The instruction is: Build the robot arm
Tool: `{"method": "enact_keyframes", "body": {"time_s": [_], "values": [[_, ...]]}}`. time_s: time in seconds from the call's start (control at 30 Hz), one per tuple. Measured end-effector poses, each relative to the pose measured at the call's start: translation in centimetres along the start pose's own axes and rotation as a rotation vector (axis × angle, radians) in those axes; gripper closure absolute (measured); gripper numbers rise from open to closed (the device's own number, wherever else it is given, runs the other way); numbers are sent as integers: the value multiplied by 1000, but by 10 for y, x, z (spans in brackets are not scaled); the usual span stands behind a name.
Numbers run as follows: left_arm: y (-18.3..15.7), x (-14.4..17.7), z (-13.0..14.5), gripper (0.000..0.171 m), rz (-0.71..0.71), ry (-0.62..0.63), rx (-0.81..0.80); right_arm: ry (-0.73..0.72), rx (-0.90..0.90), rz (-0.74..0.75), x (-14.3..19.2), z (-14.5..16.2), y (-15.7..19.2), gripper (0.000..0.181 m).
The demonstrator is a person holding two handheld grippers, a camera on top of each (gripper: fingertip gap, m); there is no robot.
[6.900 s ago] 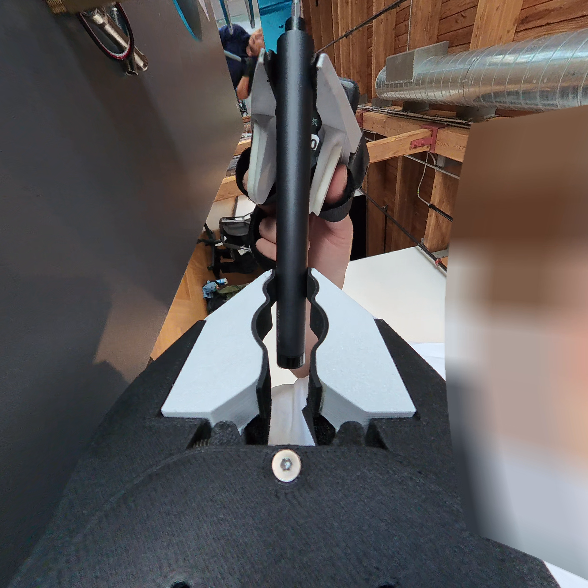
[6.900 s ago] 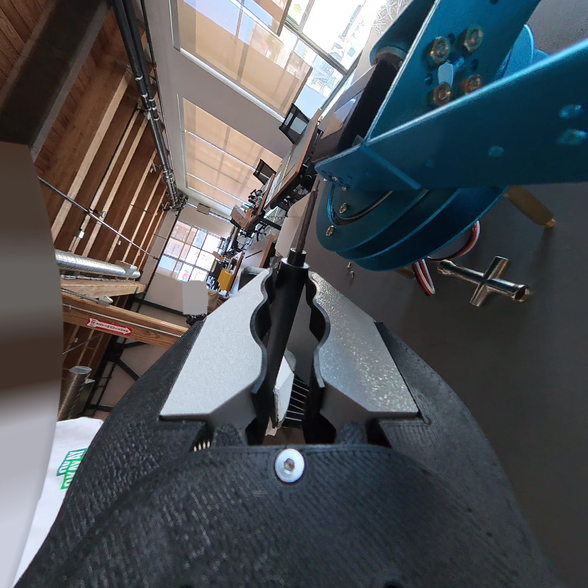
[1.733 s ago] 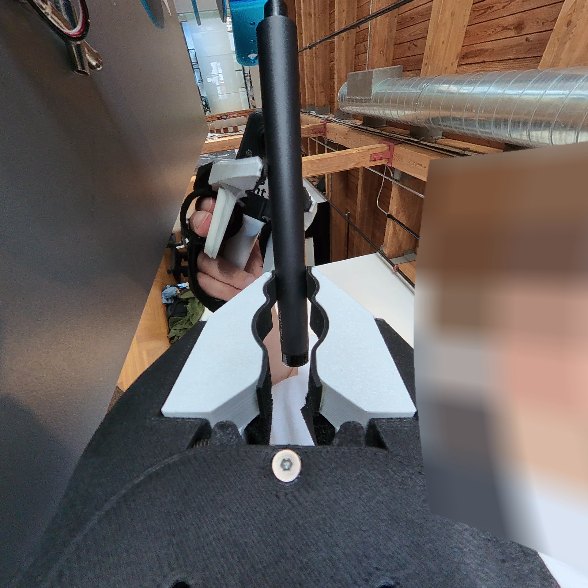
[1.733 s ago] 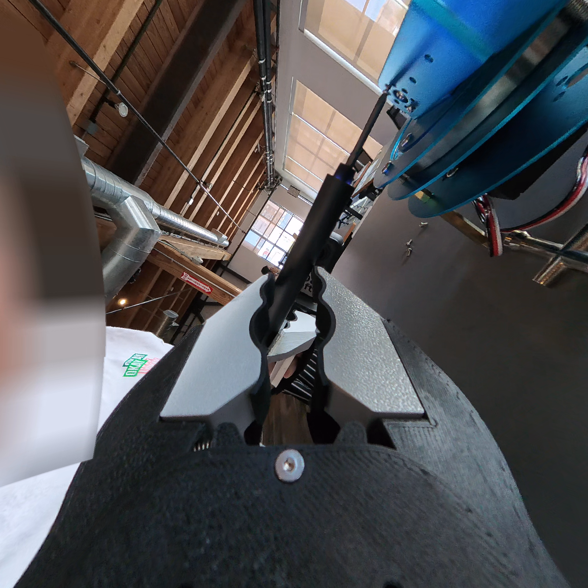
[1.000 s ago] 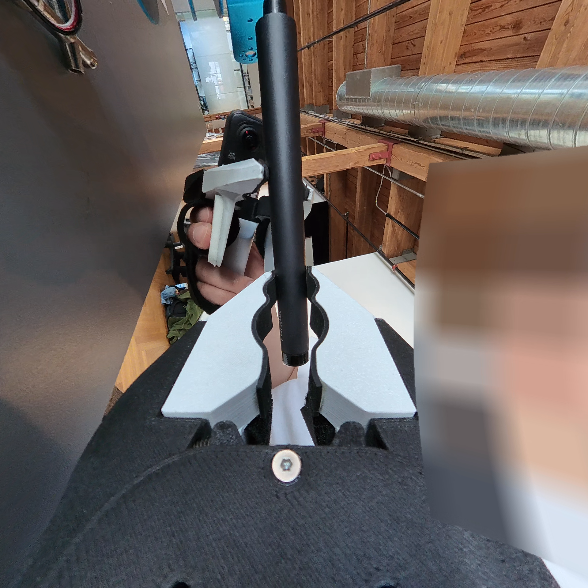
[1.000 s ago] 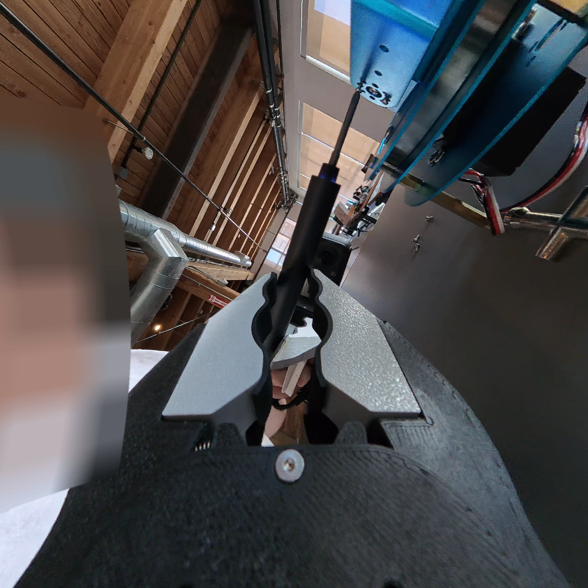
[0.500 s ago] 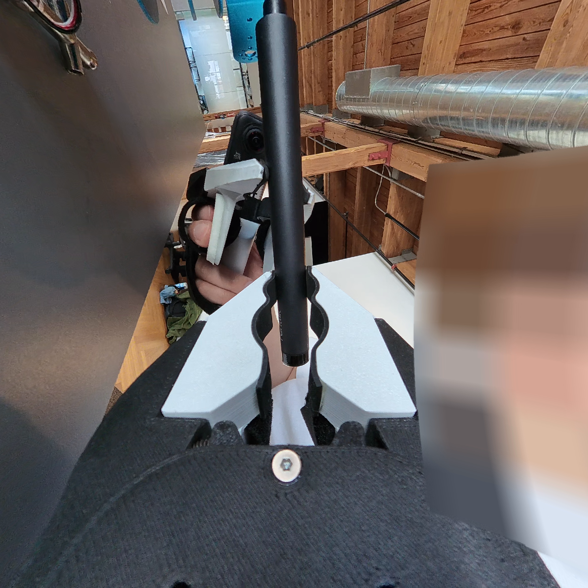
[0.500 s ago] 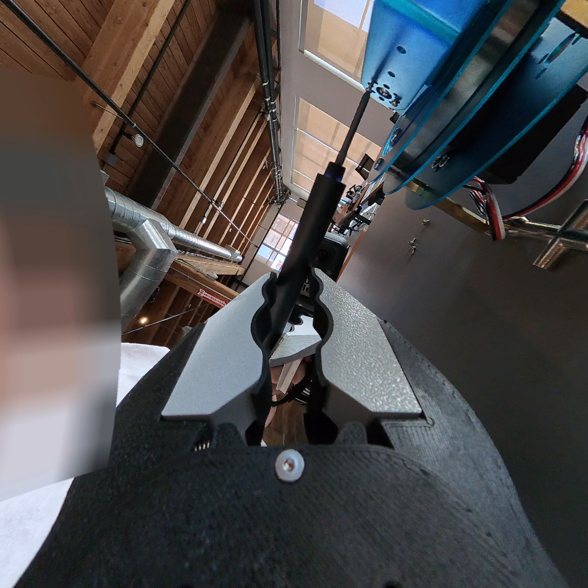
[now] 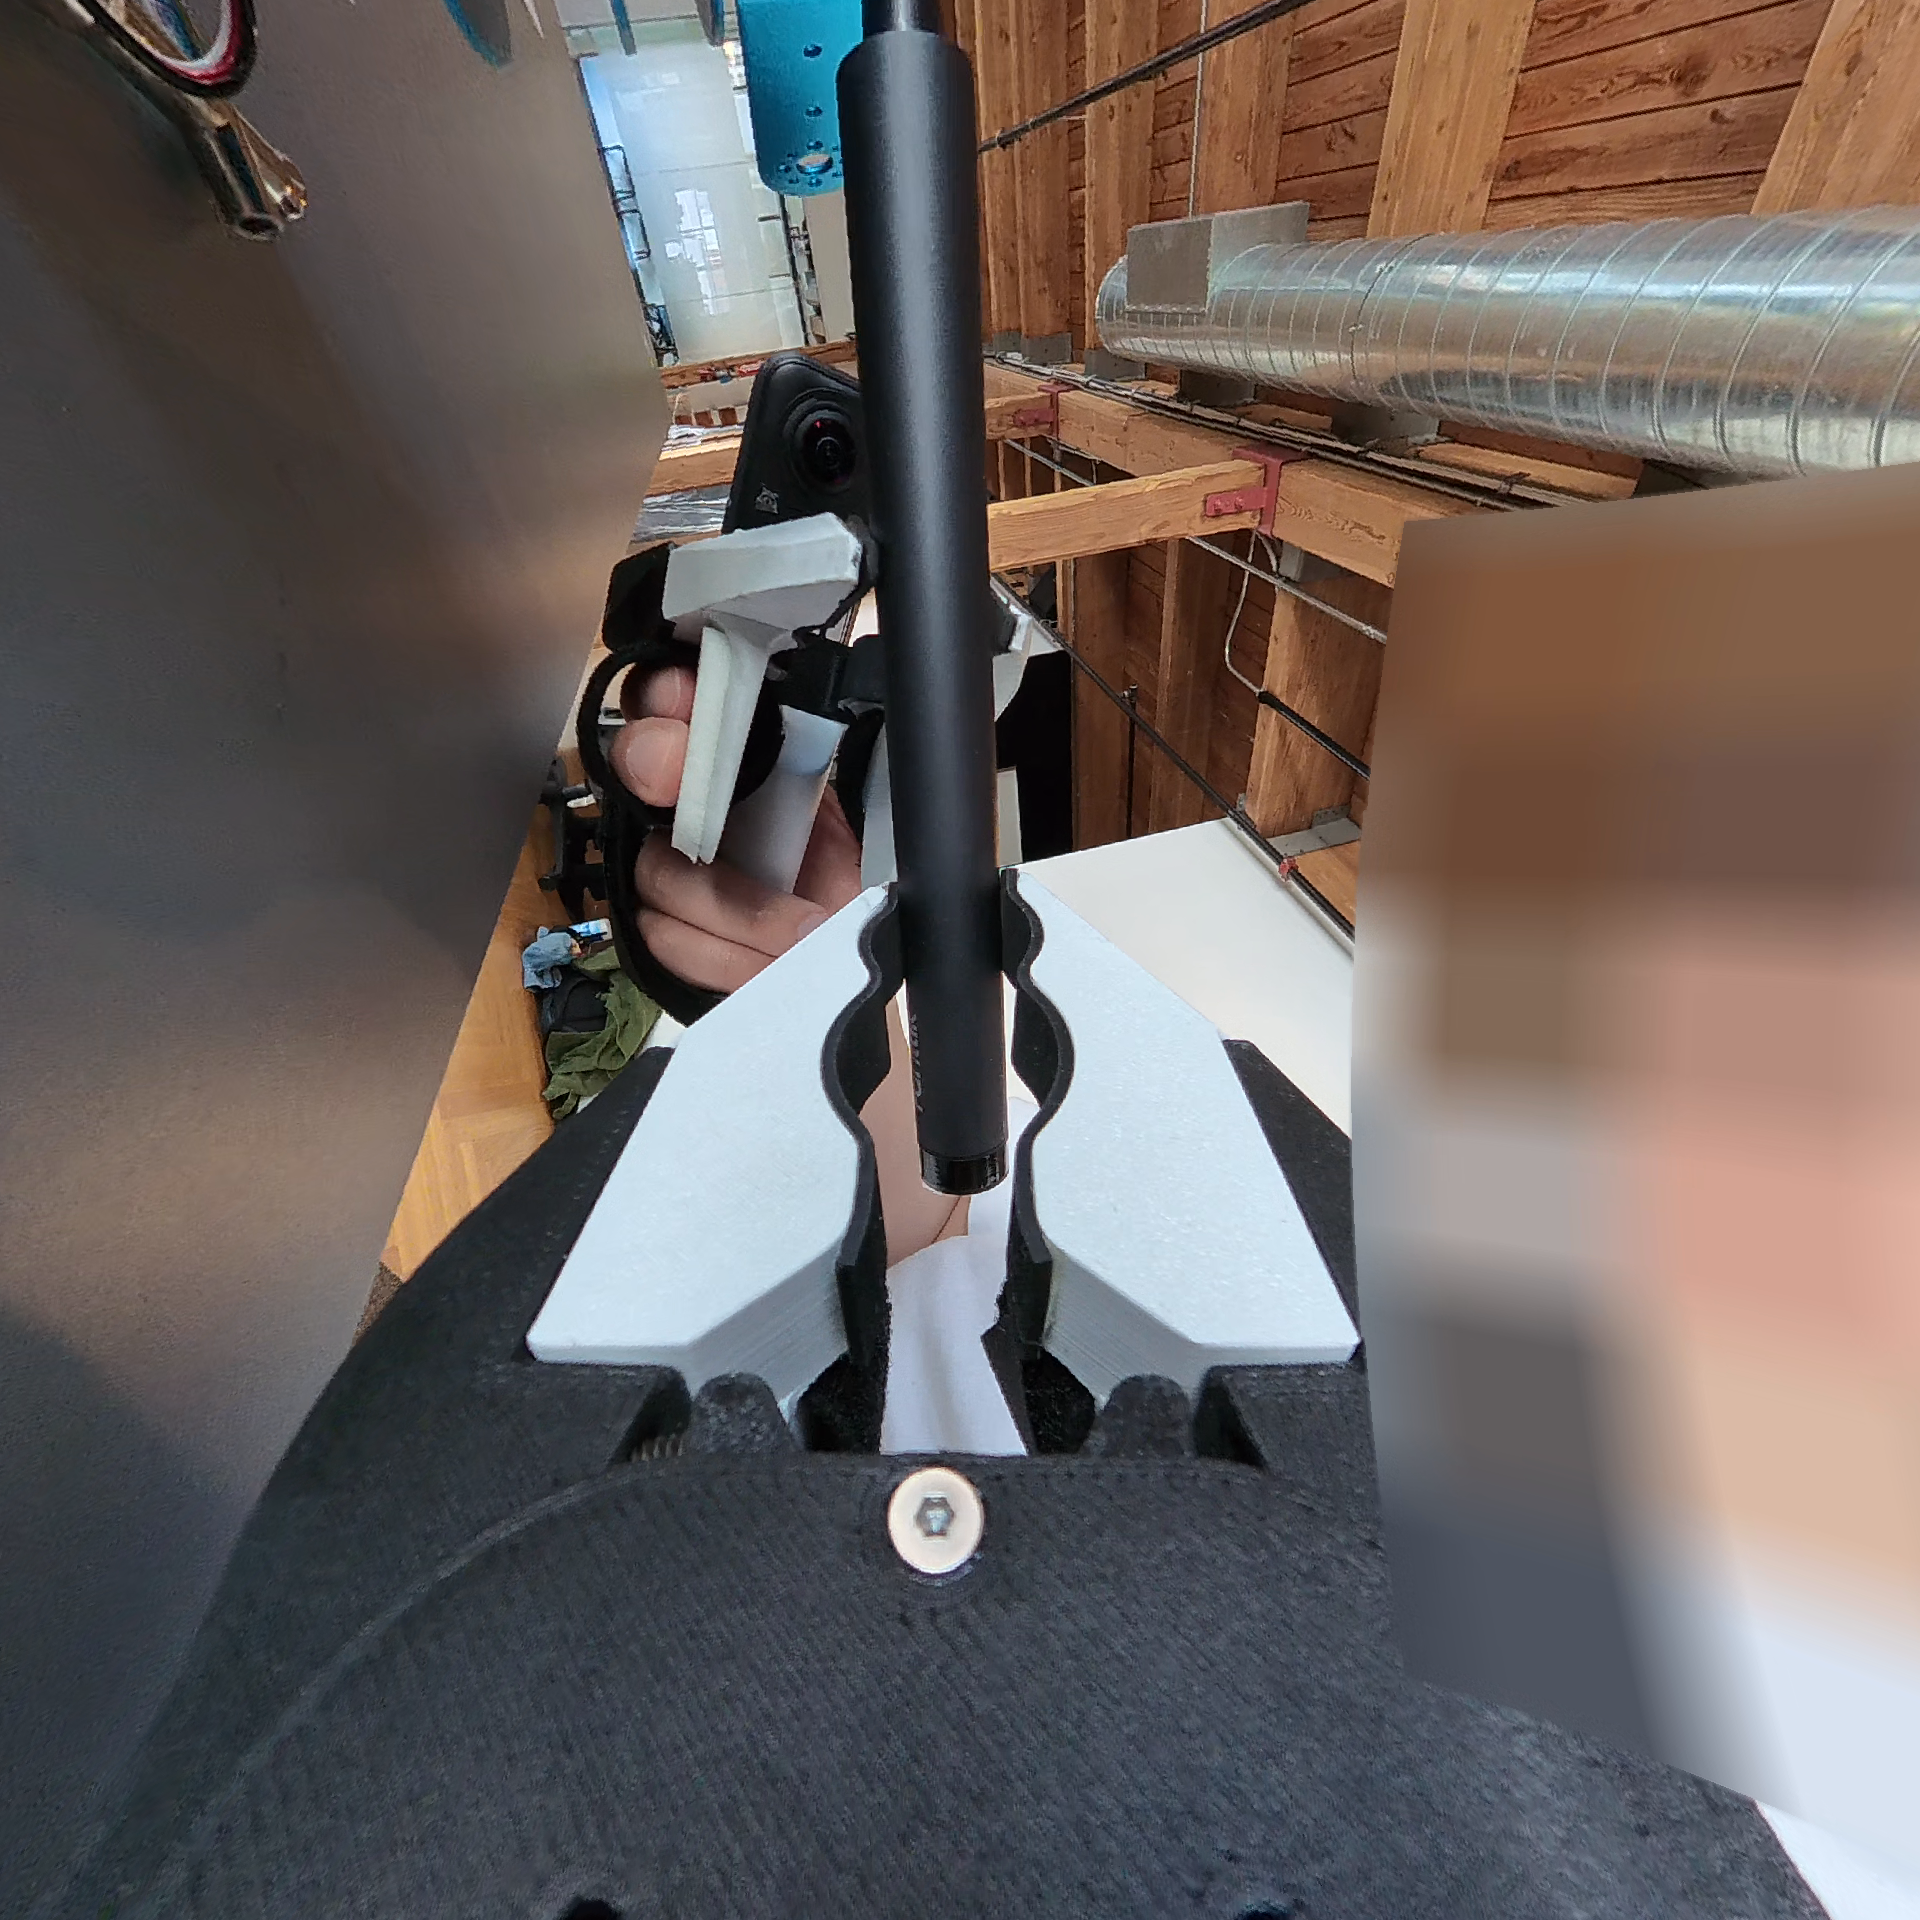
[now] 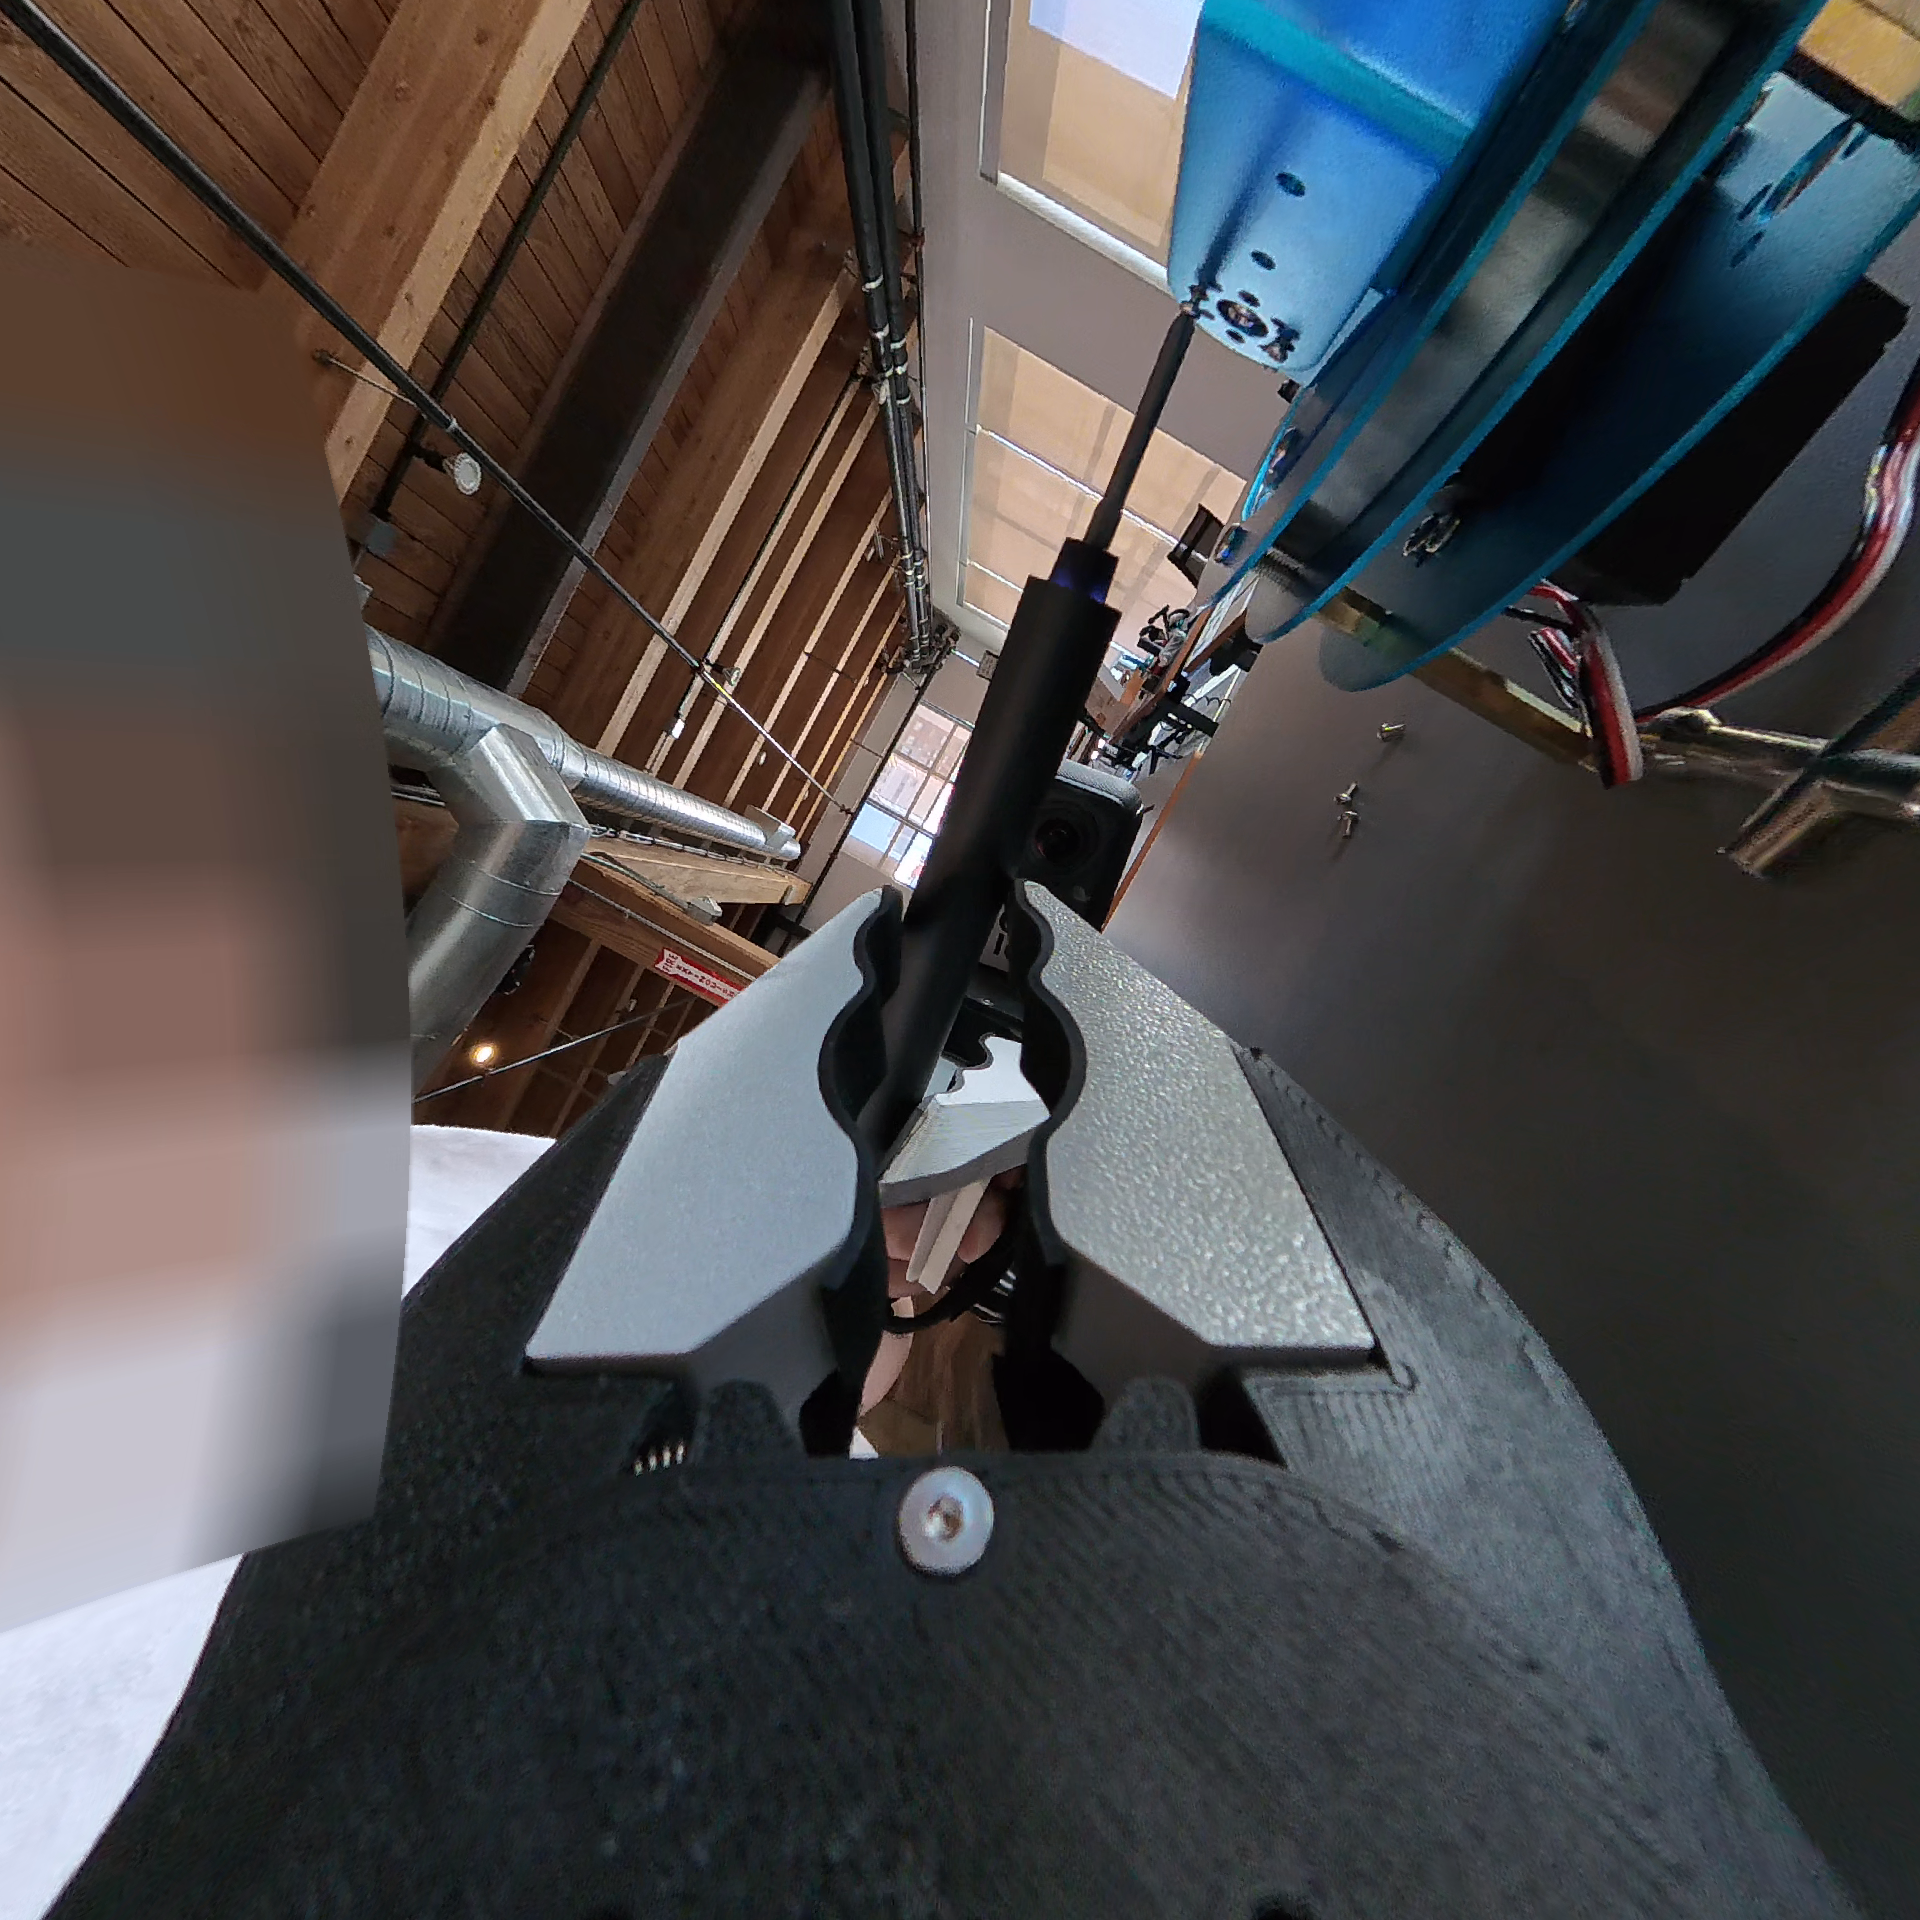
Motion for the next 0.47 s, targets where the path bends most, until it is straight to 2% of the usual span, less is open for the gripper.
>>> {"method": "enact_keyframes", "body": {"time_s": [0.13,0.27,0.37,0.47], "values": [[1,-1,-1,155,1,0,3,-11,-26,-27,1,-2,1,156],[1,-3,0,155,-1,8,3,-25,-52,-7,2,-2,-2,164],[2,-3,0,155,-3,13,3,-57,-92,-28,4,-7,-1,158],[2,-3,0,155,-8,16,4,-73,-112,-11,5,-10,-3,159]]}}
Point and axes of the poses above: each gripper's, where its closed fingertips meet, x back along the fingers, z out of its underside, y = z × x across the jaws, the point moved 2 cm from there along x, back along the fingers, and after that the axes turned 13 degrees about y, right-handed, at the moved point
